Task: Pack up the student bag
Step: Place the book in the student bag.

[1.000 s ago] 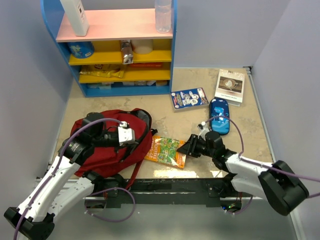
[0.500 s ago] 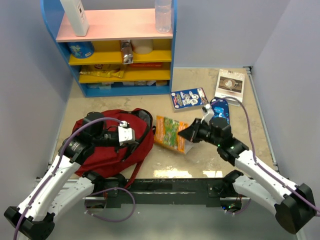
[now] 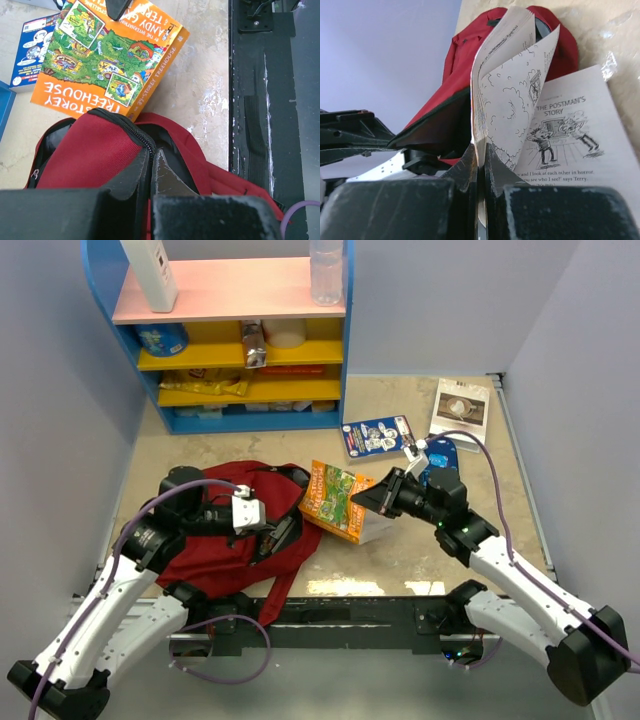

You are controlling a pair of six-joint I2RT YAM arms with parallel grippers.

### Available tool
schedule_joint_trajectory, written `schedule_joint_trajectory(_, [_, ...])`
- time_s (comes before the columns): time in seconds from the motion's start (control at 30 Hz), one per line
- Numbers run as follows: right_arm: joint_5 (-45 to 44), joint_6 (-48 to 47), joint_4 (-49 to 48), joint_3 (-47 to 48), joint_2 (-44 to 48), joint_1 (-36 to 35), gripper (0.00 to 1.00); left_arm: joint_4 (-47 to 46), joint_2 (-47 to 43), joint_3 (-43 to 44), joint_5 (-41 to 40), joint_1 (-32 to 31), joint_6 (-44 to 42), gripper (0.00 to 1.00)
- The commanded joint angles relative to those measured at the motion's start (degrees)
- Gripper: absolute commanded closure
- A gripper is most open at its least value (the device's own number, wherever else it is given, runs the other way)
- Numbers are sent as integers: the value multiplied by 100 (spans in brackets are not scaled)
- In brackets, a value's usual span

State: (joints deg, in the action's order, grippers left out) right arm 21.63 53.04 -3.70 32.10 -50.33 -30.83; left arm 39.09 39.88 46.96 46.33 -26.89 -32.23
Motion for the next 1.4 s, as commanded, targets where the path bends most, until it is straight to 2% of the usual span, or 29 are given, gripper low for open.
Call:
schedule_joint_trajectory(0.0, [360, 507, -843, 340, 260, -28, 100, -262, -103, -82, 281, 44, -117, 100])
schedule_joint_trajectory(0.1, [377, 576, -798, 648, 295, -28, 100, -253, -147, -187, 272, 79, -143, 100])
schedule_joint_trajectory(0.27, [369, 953, -1157, 640, 374, -37, 100, -288, -200, -231, 342, 114, -82, 100])
schedule_joint_trajectory(0.47, [219, 2095, -2651, -291, 348, -449, 100, -384, -182, -257, 368, 132, -56, 100])
schedule_joint_trajectory(0.7, [79, 2686, -3409, -862, -12, -828, 100, -455, -147, -328, 368, 149, -20, 100])
schedule_joint_trajectory(0.8, [-97, 2257, -2385, -855, -240, -986, 100, -429, -138, -275, 395, 184, -20, 100])
schedule_joint_trajectory(0.83, [-176, 2098, -1676, -837, -310, -986, 100, -420, -147, -258, 430, 185, -12, 100])
schedule_joint_trajectory(0.9, [-378, 1642, -1284, -758, -521, -986, 100, -420, -138, -249, 456, 202, -3, 100])
schedule_joint_trajectory(0.93, [-431, 1431, -664, -636, -609, -986, 100, -420, -138, -249, 474, 211, -3, 100])
schedule_joint_trajectory(1.07, [-730, 342, 282, -108, -1180, -995, 100, -437, -112, -249, 500, 211, 6, 100])
schedule_joint_trajectory(1.17, [-686, -81, 204, -46, -1751, -995, 94, -516, -94, -257, 535, 211, 50, 100])
schedule_joint_trajectory(1.27, [-599, -363, 168, 182, -2410, -995, 82, -508, -94, -249, 544, 211, 59, 100])
schedule_joint_trajectory(1.3, [-590, -416, 177, 322, -2551, -987, 65, -499, -103, -240, 535, 211, 50, 100])
schedule_joint_trajectory(1.37, [-695, -635, 352, 498, -2692, -987, 50, -438, -85, -188, 527, 211, 15, 100])
